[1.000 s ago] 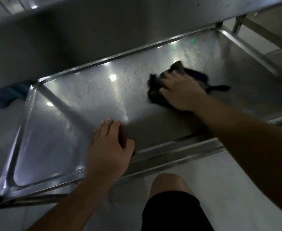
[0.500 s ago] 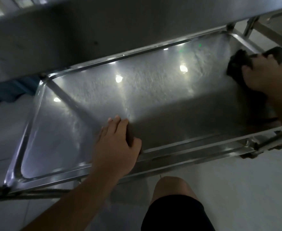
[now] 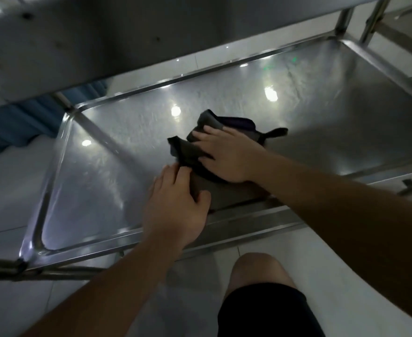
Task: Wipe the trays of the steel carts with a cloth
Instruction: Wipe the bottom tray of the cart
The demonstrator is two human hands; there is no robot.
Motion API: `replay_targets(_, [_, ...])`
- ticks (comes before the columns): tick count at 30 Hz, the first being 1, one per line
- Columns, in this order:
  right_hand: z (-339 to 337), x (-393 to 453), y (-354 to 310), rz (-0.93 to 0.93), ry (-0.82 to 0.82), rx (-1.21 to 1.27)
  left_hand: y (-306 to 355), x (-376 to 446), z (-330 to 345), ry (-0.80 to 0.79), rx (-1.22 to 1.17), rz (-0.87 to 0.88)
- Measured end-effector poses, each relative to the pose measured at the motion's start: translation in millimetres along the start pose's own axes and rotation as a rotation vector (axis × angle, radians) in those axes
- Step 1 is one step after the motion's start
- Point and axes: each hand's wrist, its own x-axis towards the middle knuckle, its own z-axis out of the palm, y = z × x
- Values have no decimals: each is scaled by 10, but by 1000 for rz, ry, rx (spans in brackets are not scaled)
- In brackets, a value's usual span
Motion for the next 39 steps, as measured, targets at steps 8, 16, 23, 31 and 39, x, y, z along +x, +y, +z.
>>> replay_targets(8, [-453, -1640, 1855, 641, 155, -13, 20, -15, -33, -28, 70, 15])
replay_targets(16, [-504, -2015, 1610, 951, 138, -22, 101, -35, -72, -34, 79, 11])
replay_targets(23, [111, -1511, -348, 329, 161, -42, 110, -56, -76, -35, 83, 24])
replay_targets(31, [-212, -1809, 590, 602, 138, -8, 65, -38, -69, -25, 84, 46])
replay_targets(39, [-269, -1623, 532, 984, 174, 61, 50, -41, -115, -81, 74, 59])
